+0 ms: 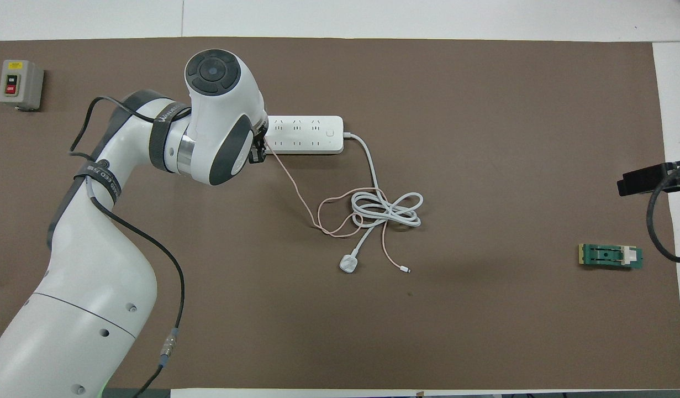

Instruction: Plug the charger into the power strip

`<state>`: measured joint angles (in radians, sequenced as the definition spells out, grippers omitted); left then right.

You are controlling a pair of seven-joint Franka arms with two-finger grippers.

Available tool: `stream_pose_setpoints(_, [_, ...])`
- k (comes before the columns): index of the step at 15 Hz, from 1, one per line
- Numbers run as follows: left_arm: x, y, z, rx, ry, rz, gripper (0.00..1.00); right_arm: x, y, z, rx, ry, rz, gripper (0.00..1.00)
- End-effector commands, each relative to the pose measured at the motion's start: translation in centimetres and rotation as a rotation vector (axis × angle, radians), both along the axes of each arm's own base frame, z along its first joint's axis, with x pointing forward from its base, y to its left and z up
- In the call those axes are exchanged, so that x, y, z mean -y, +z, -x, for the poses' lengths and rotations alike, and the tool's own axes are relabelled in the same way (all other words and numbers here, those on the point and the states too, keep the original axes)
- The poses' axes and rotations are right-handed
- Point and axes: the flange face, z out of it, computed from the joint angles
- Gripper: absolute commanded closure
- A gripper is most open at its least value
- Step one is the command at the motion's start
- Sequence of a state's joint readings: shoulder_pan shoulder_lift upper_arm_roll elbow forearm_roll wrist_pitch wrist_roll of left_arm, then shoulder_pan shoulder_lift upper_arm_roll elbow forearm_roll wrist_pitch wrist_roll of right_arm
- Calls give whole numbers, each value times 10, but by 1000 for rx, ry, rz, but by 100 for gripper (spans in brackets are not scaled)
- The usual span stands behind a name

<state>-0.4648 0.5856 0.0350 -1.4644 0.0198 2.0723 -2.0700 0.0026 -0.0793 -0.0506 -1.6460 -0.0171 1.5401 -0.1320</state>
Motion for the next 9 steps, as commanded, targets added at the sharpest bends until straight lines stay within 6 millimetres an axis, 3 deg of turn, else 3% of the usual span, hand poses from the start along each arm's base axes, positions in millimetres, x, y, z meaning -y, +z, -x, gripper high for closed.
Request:
stream_pose_setpoints(1, [-4, 1, 6, 24, 4, -9, 100, 2, 2, 7, -2, 20, 16, 0])
stream_pose_setpoints(9, [-5, -15, 9, 25, -6, -11, 100, 1, 2, 7, -4, 23, 15, 0])
